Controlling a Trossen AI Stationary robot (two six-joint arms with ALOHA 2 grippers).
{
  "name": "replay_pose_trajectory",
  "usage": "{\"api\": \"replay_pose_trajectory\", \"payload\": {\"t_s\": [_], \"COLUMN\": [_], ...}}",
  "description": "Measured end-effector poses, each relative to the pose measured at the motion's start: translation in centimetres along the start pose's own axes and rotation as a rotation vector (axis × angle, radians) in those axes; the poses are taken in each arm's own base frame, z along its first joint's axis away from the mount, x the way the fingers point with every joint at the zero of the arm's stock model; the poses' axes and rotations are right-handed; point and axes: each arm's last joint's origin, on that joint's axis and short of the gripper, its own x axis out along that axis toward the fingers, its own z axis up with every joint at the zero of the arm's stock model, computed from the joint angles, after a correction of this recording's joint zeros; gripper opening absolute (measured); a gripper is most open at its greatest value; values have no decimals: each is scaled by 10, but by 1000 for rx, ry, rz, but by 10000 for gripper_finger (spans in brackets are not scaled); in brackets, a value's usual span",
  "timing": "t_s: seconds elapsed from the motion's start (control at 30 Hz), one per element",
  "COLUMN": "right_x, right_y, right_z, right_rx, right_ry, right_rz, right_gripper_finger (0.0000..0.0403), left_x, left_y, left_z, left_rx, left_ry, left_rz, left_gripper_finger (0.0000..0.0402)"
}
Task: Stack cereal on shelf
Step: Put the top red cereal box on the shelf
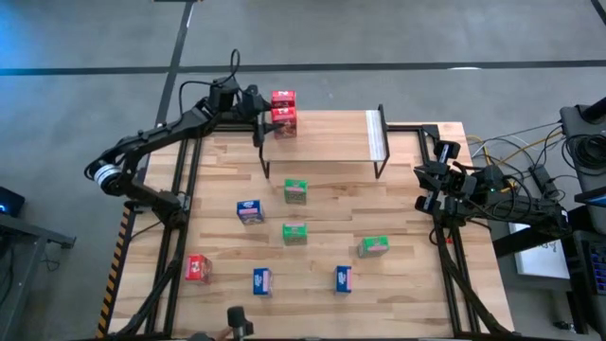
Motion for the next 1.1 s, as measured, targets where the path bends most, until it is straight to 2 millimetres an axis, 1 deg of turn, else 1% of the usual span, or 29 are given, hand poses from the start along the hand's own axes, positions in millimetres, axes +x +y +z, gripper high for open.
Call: {"api": "replay_pose_trajectory", "payload": {"t_s": [0.3, 0.57, 0.7, 0.83, 0.93, 1.1], "right_x": [0, 0, 0, 0, 1, 1], "right_y": [0, 0, 0, 0, -1, -1], "right_z": [0, 0, 0, 0, 1, 1], "right_rx": [-1, -2, -4, -4, -1, -1], "right_ry": [0, 0, 0, 0, -3, -1], "right_rz": [0, 0, -1, -1, -2, -1], "right_gripper_finger": [9, 9, 9, 9, 9, 9], "left_x": [-31, -51, -48, -37, -28, -15], "left_y": [-11, -26, -29, -31, -30, -25], "left_z": [20, 22, 12, -4, -12, -19], "left_rx": [14, -31, -47, -67, -92, -108], "left_ry": [-31, 42, 71, 104, 119, 135], "left_rz": [8, -34, -46, -60, -67, -72], "left_gripper_finger": [245, 226, 200, 161, 133, 100]}}
